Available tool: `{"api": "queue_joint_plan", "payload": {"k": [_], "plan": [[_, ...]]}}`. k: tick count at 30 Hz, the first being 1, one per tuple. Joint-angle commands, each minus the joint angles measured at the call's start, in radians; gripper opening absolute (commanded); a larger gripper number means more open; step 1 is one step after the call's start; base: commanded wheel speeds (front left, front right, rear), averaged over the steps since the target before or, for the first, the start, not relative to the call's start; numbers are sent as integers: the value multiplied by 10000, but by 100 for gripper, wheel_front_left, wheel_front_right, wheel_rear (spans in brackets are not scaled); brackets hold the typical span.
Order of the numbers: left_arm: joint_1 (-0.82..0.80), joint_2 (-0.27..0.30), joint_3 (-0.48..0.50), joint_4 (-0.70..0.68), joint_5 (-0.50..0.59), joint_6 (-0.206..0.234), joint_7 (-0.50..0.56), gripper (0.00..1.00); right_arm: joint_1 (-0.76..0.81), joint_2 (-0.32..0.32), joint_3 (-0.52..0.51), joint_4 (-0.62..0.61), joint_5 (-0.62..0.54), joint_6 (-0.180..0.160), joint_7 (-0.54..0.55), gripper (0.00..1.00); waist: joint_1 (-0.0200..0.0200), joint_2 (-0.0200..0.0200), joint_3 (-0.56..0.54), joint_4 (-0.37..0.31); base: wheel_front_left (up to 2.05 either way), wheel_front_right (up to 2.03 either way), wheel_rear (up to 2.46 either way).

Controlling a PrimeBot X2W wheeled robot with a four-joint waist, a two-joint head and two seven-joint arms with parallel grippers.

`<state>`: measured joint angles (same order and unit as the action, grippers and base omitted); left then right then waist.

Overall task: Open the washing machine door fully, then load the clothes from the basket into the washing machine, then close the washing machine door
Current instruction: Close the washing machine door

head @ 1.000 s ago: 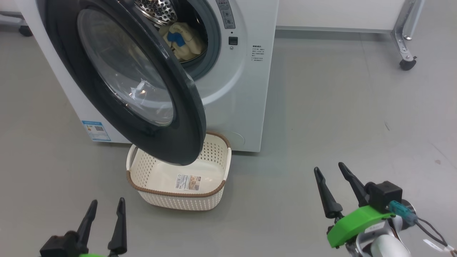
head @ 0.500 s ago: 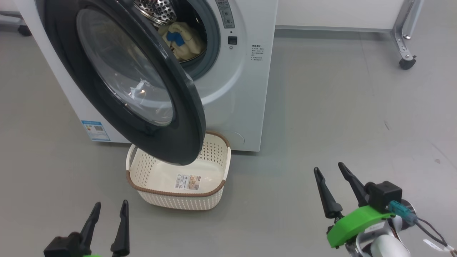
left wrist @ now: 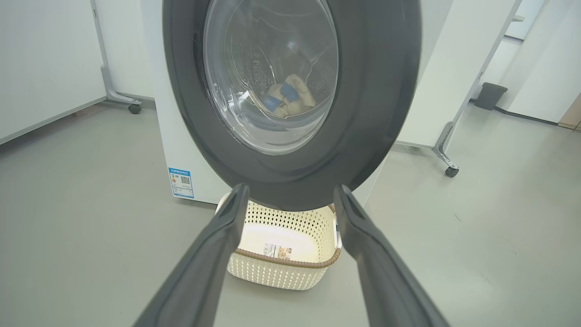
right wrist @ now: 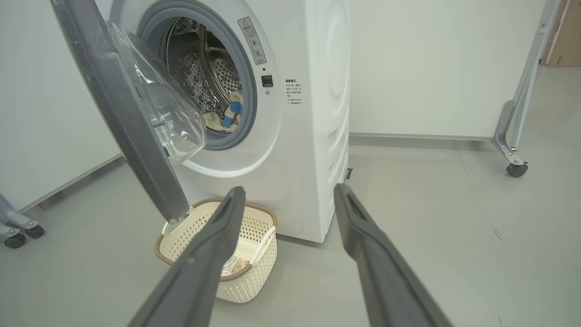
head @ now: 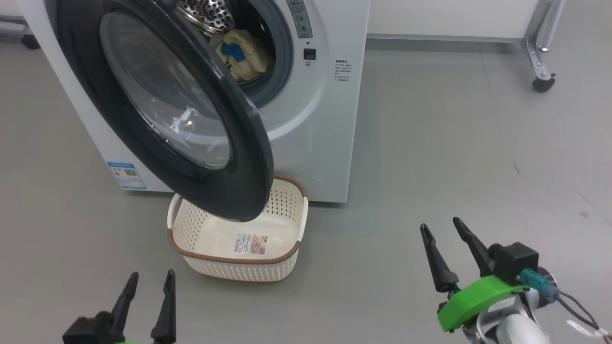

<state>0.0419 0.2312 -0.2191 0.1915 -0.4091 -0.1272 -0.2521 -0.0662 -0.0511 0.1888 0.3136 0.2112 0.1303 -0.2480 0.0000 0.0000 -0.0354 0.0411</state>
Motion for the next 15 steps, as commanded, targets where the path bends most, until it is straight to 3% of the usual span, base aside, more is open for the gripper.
{"api": "queue_joint_plan", "payload": {"k": [1,15], "plan": [[-586,189,357,-252,17,-34,-97,100,-351,9,191,-270,35,4,-137,100,0,0,4,-8,0,0,0],[-647,207,201,-222,-21,-34,-97,100,-354,9,142,-319,19,4,-137,100,0,0,74,-33,0,0,0]]}}
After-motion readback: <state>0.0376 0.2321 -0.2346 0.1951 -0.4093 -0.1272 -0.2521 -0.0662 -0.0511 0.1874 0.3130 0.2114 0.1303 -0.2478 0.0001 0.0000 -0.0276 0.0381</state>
